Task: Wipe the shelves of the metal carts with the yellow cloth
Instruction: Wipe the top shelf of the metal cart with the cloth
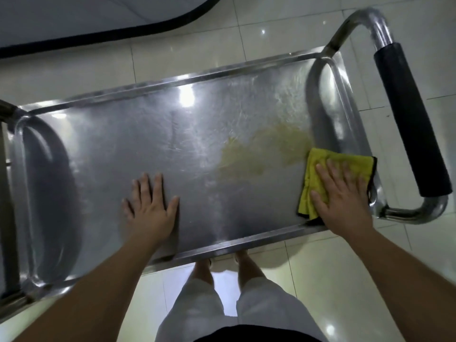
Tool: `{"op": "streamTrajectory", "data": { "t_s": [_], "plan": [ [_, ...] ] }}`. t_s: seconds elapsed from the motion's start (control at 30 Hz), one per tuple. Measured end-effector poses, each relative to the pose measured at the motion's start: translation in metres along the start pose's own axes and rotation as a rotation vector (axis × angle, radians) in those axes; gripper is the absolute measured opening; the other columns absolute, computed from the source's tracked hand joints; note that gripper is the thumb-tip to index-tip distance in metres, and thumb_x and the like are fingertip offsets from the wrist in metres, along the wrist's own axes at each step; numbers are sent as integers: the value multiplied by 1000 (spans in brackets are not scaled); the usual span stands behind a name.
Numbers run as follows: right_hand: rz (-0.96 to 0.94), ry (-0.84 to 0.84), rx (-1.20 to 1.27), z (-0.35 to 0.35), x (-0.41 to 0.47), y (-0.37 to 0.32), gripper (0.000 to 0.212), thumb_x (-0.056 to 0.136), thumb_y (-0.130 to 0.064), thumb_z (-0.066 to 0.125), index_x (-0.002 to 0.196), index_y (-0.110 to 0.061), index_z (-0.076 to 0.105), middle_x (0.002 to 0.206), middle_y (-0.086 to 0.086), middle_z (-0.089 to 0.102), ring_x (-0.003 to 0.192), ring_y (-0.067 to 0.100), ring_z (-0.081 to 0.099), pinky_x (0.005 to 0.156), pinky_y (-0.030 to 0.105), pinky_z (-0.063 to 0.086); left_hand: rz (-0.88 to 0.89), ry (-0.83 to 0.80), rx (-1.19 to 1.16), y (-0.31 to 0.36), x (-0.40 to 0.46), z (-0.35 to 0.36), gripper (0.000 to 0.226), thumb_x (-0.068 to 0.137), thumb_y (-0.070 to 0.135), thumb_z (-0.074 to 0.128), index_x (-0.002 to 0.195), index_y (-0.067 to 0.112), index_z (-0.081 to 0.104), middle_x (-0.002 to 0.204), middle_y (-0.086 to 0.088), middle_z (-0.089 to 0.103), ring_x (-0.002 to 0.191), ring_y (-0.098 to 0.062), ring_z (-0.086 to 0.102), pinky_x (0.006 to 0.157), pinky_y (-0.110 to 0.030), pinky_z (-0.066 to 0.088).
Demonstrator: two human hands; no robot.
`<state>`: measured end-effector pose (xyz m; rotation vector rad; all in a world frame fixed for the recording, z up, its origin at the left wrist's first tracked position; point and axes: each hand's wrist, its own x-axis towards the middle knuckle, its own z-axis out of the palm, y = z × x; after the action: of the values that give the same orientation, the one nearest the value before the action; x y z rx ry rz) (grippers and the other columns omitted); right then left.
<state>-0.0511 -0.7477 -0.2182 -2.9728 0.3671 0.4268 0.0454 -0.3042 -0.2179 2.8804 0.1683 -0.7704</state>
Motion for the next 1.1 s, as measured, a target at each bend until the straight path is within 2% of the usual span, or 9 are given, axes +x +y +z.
{"op": "streamTrajectory", "data": {
  "t_s": [0.13, 0.2, 0.33, 0.43, 0.6, 0.77, 0.93, 1.0, 1.1],
  "plan": [
    [158, 27, 32, 1, 9, -12, 74, 98, -58, 24, 166, -33, 10, 174, -4, 7, 160, 26, -3, 126, 61, 4, 8, -8, 3, 0, 0, 3, 73, 104, 62, 27, 163, 39, -11, 171, 5, -24, 157, -19, -24, 124, -54, -14],
    [152, 64, 44, 7, 7, -44, 75, 97, -56, 29, 166, -28, 16, 173, 0, 14, 160, 32, 4, 125, 62, 7, 6, -18, 24, -2, 2, 4, 73, 104, 63, 24, 162, 39, -14, 170, 6, -28, 156, -18, -27, 124, -54, -15],
    [-194, 96, 25, 20, -4, -151, 75, 97, -53, 46, 164, -28, 26, 172, -3, 17, 160, 33, 9, 126, 61, 9, 5, -22, 22, -4, 3, 6, 73, 104, 63, 24, 162, 40, -15, 169, 7, -29, 156, -17, -28, 124, -53, -15],
    [-410, 67, 38, 28, -3, -224, 71, 100, -54, 43, 164, -33, 23, 173, -8, 13, 160, 29, 3, 124, 62, 12, -9, -8, 2, -3, 3, 6, 73, 105, 62, 28, 163, 40, -10, 170, 7, -25, 157, -17, -24, 124, -54, -13],
    [-613, 71, -5, 25, 35, -241, 70, 98, -56, 43, 163, -35, 29, 172, -8, 17, 160, 26, 7, 124, 61, 11, -1, 28, -13, -4, 4, 9, 80, 92, 72, 13, 164, 42, -5, 173, 6, -17, 159, -17, -17, 124, -55, -8],
    [-338, 86, -3, 0, 87, -161, 72, 96, -59, 43, 163, -37, 27, 172, -7, 16, 160, 26, 10, 126, 60, 5, 2, 36, -6, -6, 3, 10, 79, 94, 70, 16, 164, 40, -2, 173, 5, -14, 159, -19, -15, 125, -55, -7],
    [73, 7, 49, -38, 125, -35, 76, 94, -63, 26, 164, -39, 10, 174, -7, 4, 160, 25, -1, 126, 61, 1, -5, 19, 29, -5, 4, 11, 74, 99, 68, 15, 164, 40, -8, 172, 5, -20, 158, -19, -20, 125, -55, -9],
    [100, 0, 33, -40, 128, -31, 75, 96, -61, 23, 165, -37, 7, 174, -6, 0, 160, 26, -5, 126, 60, -1, -6, 26, 28, -6, 5, 12, 79, 93, 71, 9, 163, 41, -9, 172, 6, -20, 158, -18, -20, 125, -54, -9],
    [132, 56, 45, -34, 126, -69, 74, 99, -57, 26, 166, -29, 15, 174, -1, 10, 160, 33, 3, 125, 62, 5, -2, 62, 21, -8, 4, 16, 81, 90, 73, 7, 163, 41, -7, 173, 5, -16, 159, -19, -17, 125, -55, -6]
  ]
}}
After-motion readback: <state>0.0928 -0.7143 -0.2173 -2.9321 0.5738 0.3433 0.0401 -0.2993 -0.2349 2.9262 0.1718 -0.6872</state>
